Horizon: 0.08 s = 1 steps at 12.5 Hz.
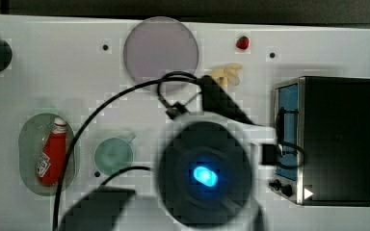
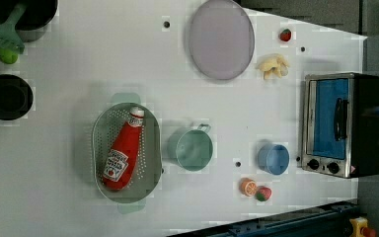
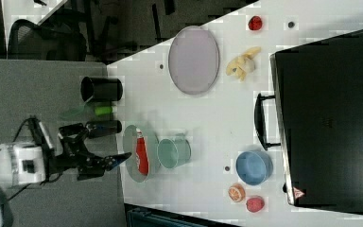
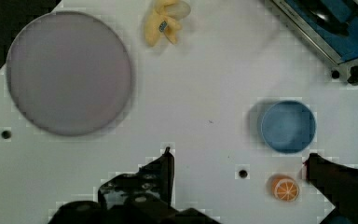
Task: Pick Ketchup from the table and place it in strainer.
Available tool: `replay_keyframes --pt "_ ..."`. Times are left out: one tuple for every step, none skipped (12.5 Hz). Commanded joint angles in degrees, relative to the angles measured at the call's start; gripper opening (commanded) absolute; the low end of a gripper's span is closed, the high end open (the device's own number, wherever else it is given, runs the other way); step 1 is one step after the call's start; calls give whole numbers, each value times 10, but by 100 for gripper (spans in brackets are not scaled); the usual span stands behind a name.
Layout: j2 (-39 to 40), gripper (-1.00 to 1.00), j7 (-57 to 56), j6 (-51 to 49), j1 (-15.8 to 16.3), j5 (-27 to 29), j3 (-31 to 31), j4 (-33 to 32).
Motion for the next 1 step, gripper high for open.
replay_keyframes --pt "8 100 -47 -37 3 33 -8 15"
